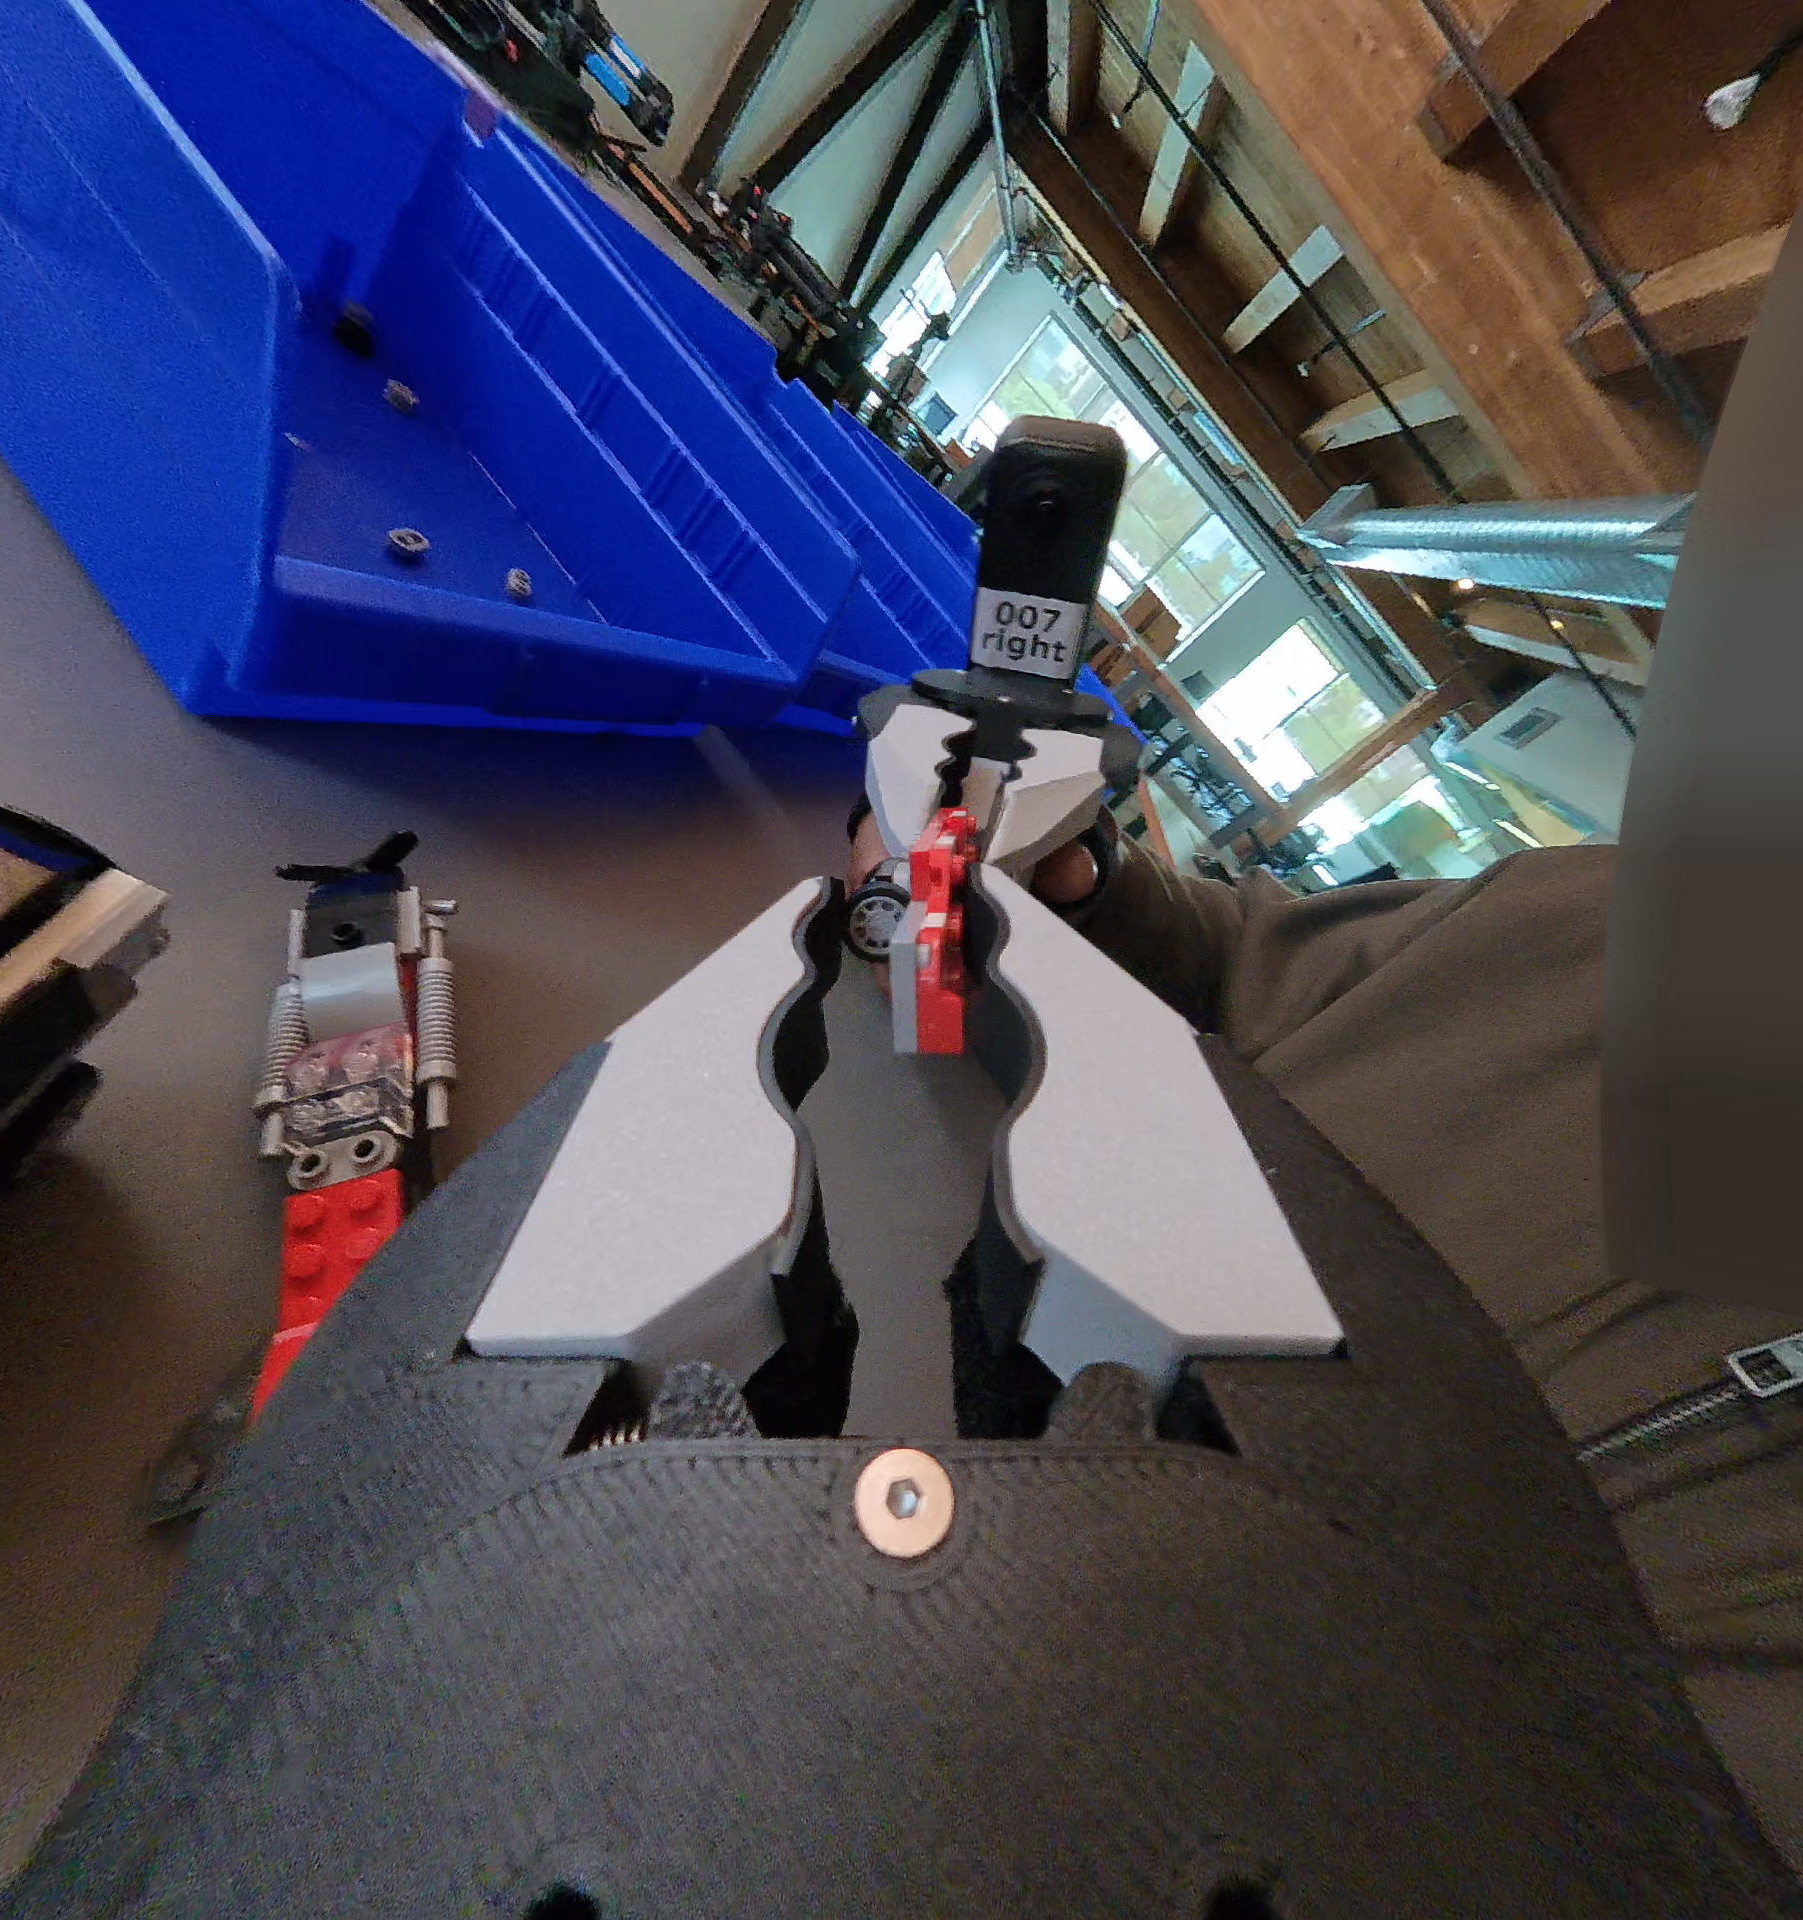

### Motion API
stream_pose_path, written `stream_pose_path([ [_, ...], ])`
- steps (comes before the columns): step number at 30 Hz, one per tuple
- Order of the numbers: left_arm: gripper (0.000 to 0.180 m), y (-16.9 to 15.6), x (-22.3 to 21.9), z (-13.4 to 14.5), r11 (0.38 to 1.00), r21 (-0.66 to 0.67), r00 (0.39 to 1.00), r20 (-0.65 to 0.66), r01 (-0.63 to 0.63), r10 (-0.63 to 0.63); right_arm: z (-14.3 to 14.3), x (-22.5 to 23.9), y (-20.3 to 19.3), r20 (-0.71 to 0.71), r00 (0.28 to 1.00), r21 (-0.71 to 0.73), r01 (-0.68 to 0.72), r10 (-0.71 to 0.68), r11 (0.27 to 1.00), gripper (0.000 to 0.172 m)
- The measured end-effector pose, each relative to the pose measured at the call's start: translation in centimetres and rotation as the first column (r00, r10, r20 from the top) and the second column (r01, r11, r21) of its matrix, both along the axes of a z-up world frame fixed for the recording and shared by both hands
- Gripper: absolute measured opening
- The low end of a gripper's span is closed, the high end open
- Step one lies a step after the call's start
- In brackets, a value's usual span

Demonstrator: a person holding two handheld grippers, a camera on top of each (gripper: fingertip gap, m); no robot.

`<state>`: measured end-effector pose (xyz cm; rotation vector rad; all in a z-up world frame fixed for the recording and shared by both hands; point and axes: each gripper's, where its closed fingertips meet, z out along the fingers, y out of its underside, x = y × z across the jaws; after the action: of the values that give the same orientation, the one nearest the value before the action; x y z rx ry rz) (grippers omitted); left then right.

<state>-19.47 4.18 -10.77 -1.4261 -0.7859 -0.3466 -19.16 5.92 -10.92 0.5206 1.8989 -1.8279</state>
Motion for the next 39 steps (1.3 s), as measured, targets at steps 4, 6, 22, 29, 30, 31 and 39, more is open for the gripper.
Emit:
stream_pose_path([
  [4, 0.008, -1.1, -1.2, 0.4, 0.992, -0.058, 0.989, -0.110, -0.109, 0.102, 0.4, -2.3, 0.9, -0.263, 0.950, 0.028, 0.183, -0.169, 0.983, 0.032],
  [6, 0.008, -1.5, -1.6, 0.1, 0.980, -0.117, 0.977, -0.161, -0.158, 0.138, 0.8, -2.9, 1.4, -0.439, 0.869, 0.019, 0.264, -0.230, 0.964, 0.034],
  [22, 0.008, -1.2, -1.1, 1.2, 0.916, -0.164, 0.885, -0.365, -0.366, 0.289, -0.4, -1.4, -1.9, -0.995, 0.058, -0.031, 0.555, -0.076, 0.831, 0.033],
  [29, 0.008, -1.2, -1.0, 1.1, 0.903, -0.178, 0.871, -0.391, -0.390, 0.298, -0.7, -1.4, -2.5, -0.998, -0.064, -0.055, 0.581, -0.022, 0.812, 0.032],
  [30, 0.008, -1.1, -0.9, 1.0, 0.905, -0.180, 0.873, -0.388, -0.386, 0.295, -0.7, -1.4, -2.6, -0.997, -0.070, -0.056, 0.584, -0.019, 0.810, 0.032],
  [31, 0.008, -1.0, -0.9, 0.9, 0.906, -0.183, 0.875, -0.385, -0.383, 0.292, -0.8, -1.4, -2.6, -0.997, -0.070, -0.054, 0.587, -0.016, 0.808, 0.032],
  [39, 0.008, -0.6, -0.8, 0.3, 0.908, -0.195, 0.884, -0.375, -0.371, 0.280, -1.3, -1.5, -2.7, -0.999, -0.048, -0.023, 0.591, 0.007, 0.806, 0.025],
])
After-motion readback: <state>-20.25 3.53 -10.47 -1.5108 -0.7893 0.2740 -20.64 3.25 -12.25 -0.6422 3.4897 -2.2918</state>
